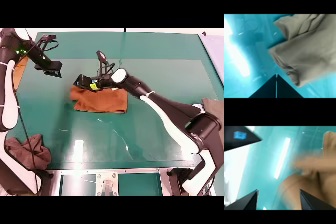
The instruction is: Fold the shirts.
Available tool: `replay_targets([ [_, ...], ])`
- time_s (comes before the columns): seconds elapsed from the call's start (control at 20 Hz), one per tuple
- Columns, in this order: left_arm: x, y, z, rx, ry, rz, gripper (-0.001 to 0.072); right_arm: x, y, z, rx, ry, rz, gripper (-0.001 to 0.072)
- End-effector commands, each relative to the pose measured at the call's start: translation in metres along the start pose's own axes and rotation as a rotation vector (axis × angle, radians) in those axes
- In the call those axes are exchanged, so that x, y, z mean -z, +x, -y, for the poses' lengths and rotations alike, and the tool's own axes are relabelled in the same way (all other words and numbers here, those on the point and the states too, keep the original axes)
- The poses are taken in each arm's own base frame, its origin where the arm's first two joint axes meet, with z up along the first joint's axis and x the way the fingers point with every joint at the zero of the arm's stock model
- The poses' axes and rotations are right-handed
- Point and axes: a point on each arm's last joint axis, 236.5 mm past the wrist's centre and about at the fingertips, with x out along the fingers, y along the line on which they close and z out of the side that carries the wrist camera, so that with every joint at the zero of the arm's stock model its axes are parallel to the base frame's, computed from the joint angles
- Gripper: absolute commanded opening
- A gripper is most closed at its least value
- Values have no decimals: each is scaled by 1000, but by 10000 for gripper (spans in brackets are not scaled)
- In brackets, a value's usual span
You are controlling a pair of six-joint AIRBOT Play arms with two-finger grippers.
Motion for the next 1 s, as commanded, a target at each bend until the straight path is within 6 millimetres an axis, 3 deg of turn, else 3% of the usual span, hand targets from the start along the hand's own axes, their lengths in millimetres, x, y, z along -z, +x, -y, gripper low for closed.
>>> replay_targets([
  [0.0, 5, -3, -6, -3, 7, -11, 28, 6, 11, 15, 13, 34, -14, 553],
  [0.05, 5, -3, -6, -3, 7, -11, 28, -2, -1, 24, 16, 49, -34, 459],
  [0.1, 5, -3, -6, -4, 7, -11, 28, -9, -18, 34, 20, 68, -65, 124],
  [0.15, 5, -3, -6, -4, 7, -10, 28, -14, -33, 47, 26, 91, -98, 22],
  [0.25, 5, -3, -6, -4, 6, -10, 28, -24, -72, 78, 44, 135, -166, 14],
  [0.4, 5, -3, -8, -11, 4, -13, 28, -36, -139, 128, 143, 128, -220, 15],
  [0.5, 5, -3, -9, -14, -4, -13, 28, -50, -183, 166, 258, 131, -154, 15],
  [0.6, 3, -3, -10, -17, -22, -3, 28, -37, -212, 201, 318, 203, -143, 52],
  [0.65, -1, -3, -11, -22, -22, 12, 28, -24, -218, 216, 331, 253, -162, 228],
  [0.7, -4, -3, -11, -25, -23, 24, 28, -11, -219, 233, 342, 305, -174, 472],
  [0.75, -5, -3, -12, -26, -26, 30, 27, 1, -216, 247, 357, 339, -183, 542],
  [0.85, -6, -3, -12, -27, -43, 36, 28, 22, -198, 262, 348, 381, -210, 542],
  [0.95, -6, -3, -12, -27, -44, 36, 28, 30, -165, 254, 271, 398, -211, 542],
])
